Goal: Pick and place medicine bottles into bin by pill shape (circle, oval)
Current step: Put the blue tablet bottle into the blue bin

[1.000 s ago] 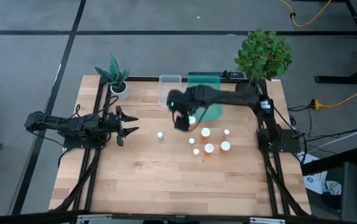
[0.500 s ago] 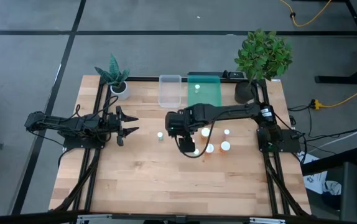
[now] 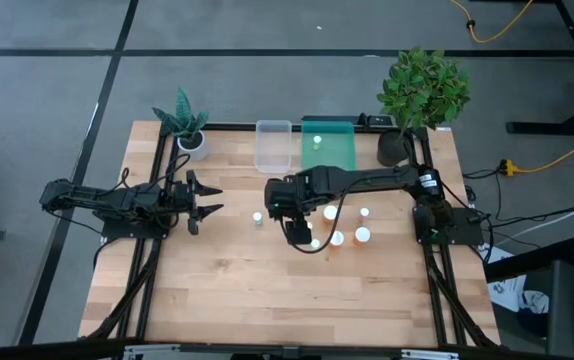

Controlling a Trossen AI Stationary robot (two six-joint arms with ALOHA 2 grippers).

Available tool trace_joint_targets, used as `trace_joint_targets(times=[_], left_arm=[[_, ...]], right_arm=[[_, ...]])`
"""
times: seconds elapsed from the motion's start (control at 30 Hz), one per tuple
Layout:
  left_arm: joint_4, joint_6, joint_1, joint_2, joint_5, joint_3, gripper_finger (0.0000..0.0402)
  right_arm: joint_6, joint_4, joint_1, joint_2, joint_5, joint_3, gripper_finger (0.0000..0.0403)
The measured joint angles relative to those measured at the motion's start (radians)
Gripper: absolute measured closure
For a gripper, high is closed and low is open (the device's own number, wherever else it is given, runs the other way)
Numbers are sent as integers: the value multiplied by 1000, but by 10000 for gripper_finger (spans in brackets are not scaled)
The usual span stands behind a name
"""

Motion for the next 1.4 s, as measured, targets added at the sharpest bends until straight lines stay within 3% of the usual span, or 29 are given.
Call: trace_joint_targets(times=[0.2,0.37,0.57,0.77,0.93,1.13,1.27,1.4], left_arm=[[0,0,0,0,0,0,206],[0,0,0,0,0,0,206],[0,0,0,0,0,0,206],[0,0,0,0,0,0,206],[0,0,0,0,0,0,206],[0,0,0,0,0,0,206],[0,0,0,0,0,0,206],[0,0,0,0,0,0,206]], right_arm=[[-144,-37,-12,0,-15,0,166],[-182,-13,-42,0,-117,-3,166],[-204,151,-56,0,-123,-129,166],[-236,471,-50,2,-124,-315,166],[-202,652,-43,2,-51,-436,166],[-104,824,-42,2,-44,-491,166],[-66,816,-42,8,30,-496,166],[-49,825,-42,20,34,-496,166]])
